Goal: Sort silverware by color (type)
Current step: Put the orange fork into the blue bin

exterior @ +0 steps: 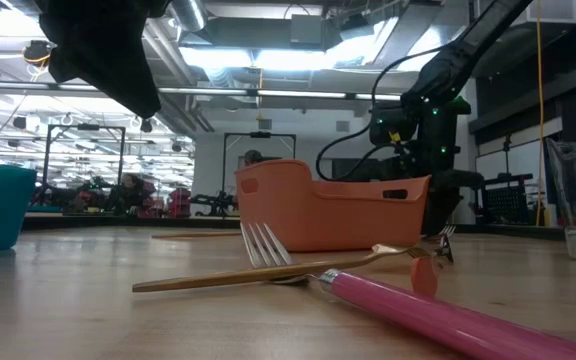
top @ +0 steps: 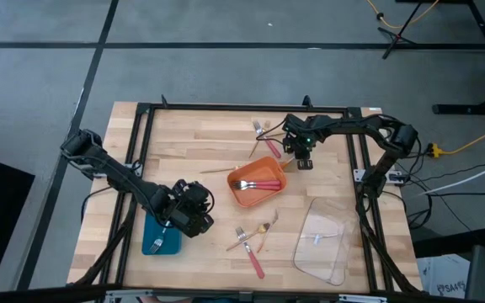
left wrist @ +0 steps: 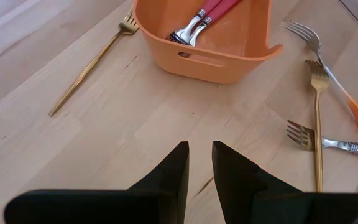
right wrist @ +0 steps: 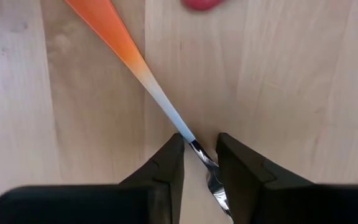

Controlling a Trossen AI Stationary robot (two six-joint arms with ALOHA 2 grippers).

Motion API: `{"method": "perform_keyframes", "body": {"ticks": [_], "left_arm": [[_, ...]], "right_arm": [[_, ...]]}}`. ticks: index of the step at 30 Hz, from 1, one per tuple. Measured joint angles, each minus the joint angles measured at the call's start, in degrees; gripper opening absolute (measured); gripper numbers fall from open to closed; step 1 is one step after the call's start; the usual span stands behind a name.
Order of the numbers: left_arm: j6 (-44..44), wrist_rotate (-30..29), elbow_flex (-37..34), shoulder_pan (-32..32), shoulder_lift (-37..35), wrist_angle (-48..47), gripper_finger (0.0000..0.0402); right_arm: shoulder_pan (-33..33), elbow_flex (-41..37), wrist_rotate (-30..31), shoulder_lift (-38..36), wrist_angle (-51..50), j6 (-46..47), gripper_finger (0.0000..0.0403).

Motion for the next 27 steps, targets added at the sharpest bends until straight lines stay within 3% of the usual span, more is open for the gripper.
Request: {"method": "perform_keyframes", "body": {"ticks": [12,27], "left_arm": [[0.0,-0.11,0.0,0.0,0.0,0.0,0.0064],[0.0,-1.92,-0.02,0.0,0.0,0.0,0.0064]], "right_arm": [[0.02,-0.13,0.11,0.13,0.0,0.0,0.0005],[0.02,-0.17,0.15,0.06,-0.29,0.0,0.0001]]}}
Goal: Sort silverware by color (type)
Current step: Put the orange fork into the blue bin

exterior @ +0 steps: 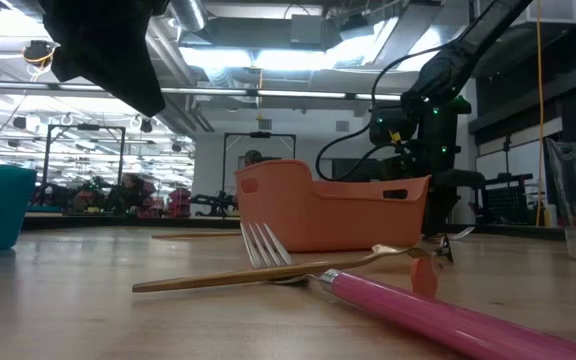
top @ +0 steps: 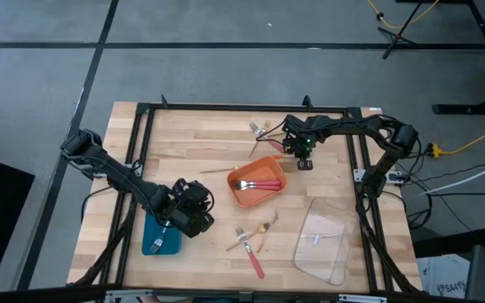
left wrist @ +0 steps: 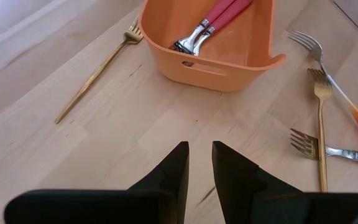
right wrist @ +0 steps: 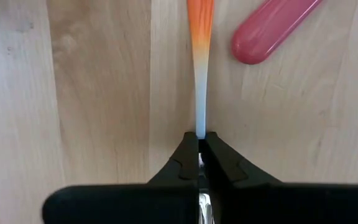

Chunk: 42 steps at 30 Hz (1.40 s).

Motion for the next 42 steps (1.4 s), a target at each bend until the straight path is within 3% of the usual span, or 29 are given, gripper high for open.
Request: {"method": "perform_keyframes", "body": {"ticks": [8,32,42], "left_arm": [[0.0,0.0,0.0,0.0,0.0,0.0,0.0064],[-0.02,-2.64,0.0,0.07,0.0,0.02,0.0064],[0.0,-3.76,0.0,2.16,-0.01,0.02,0.0064]], "right_arm": [[0.0,-0.19,0.01,-2.22,-1.5,-0.02,0.0001],[0.0,-0.17,0.71,-17.99,-4.23,0.44,0.0001],[0.0,-0.13,7.71,-23.76,-4.0,2.27,0.0001]]}}
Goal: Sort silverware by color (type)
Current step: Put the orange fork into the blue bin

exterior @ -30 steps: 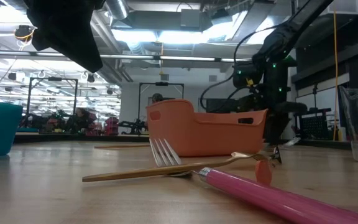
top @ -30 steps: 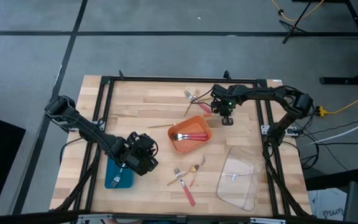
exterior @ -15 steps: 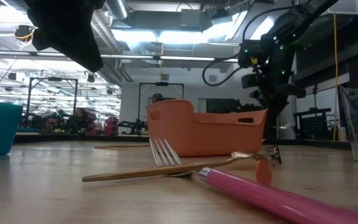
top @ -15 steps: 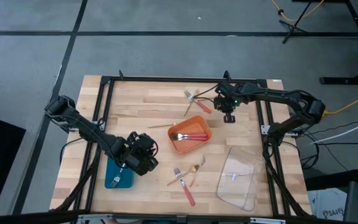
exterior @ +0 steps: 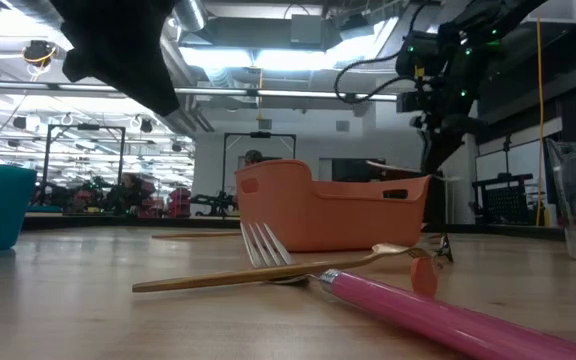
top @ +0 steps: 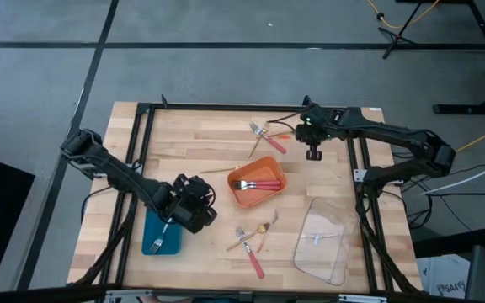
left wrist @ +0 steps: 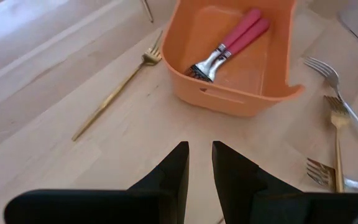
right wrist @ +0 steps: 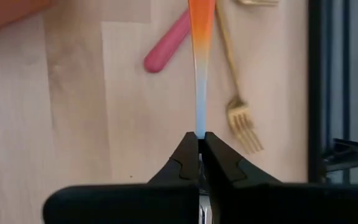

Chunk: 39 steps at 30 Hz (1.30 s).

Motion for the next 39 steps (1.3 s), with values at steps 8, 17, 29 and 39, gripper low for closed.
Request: {"method": "perform_keyframes", "body": {"ticks": [8,17,29,39], "left_arm": [[0.56,-0.83,0.0,3.1,0.01,0.0,0.0064],[5.96,-7.3,-0.02,7.71,-0.01,1.16,0.0064],[15.94,-17.25,-0.02,15.08,0.0,11.8,0.0064],[35.45,-15.09,-0.04,20.84,-0.01,32.72,0.0064]], "right_arm": [[0.0,0.07,1.99,-3.59,5.0,4.22,0.0001],[0.02,0.07,-1.46,-3.8,20.26,14.48,0.0001],[0.04,0.09,-5.76,-3.8,37.35,30.71,0.0001],[0.87,0.09,-6.72,-2.39,46.47,40.17,0.0001]]}}
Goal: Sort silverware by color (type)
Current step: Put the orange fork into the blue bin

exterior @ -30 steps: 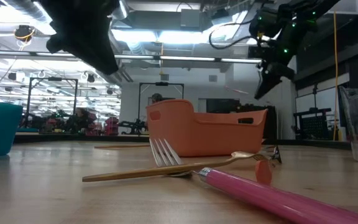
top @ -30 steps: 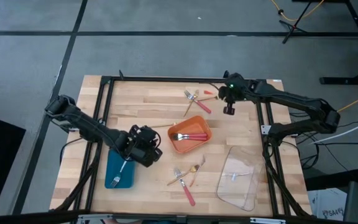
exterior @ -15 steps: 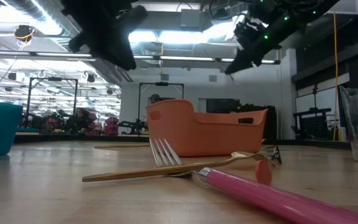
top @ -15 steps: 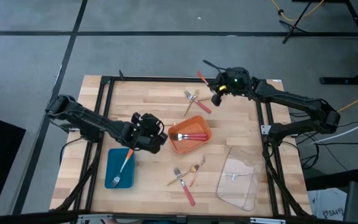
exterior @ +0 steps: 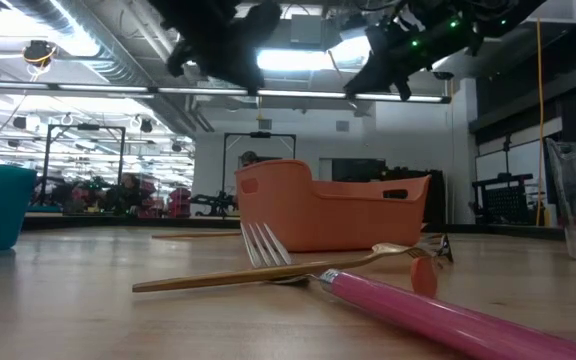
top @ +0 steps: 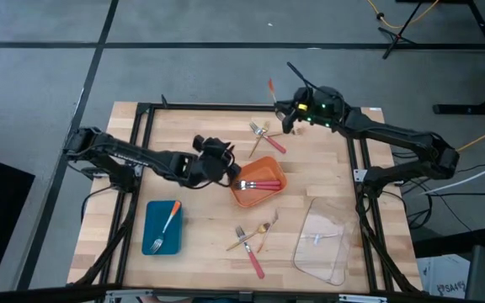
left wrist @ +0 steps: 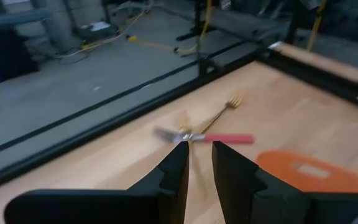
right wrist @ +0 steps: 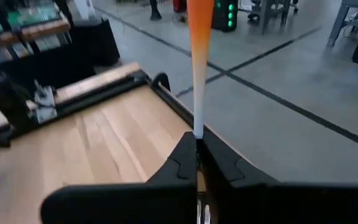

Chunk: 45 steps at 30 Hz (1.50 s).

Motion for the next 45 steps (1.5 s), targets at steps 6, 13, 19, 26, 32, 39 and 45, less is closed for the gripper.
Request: {"method": "perform_keyframes", "body": {"ticks": [6,13,19,26,32,39,45], "left_arm": [[8.78,5.57,0.0,3.13,0.0,10.06,0.0064],[10.22,5.91,0.0,5.98,0.01,14.03,0.0064],[10.1,5.98,0.0,7.92,0.0,17.9,0.0064],[10.02,6.01,0.0,10.82,0.0,22.34,0.0064],[9.94,11.9,0.0,12.89,0.0,24.79,0.0064],[9.07,12.03,0.0,13.15,0.0,24.78,0.0064],[9.25,14.74,0.0,12.97,0.0,24.68,0.0064]], "right_arm": [[3.64,0.0,0.04,3.75,10.17,1.69,0.0001],[7.6,0.0,0.96,8.06,18.68,1.7,0.0001],[10.54,0.0,6.2,10.67,19.48,1.69,0.0001],[13.35,0.0,8.67,13.51,22.91,1.36,0.0001],[15.22,0.0,8.83,14.59,25.53,1.36,0.0001],[16.48,0.0,9.41,14.59,25.49,1.36,0.0001],[16.36,0.0,8.98,14.57,24.98,1.19,0.0001]]}}
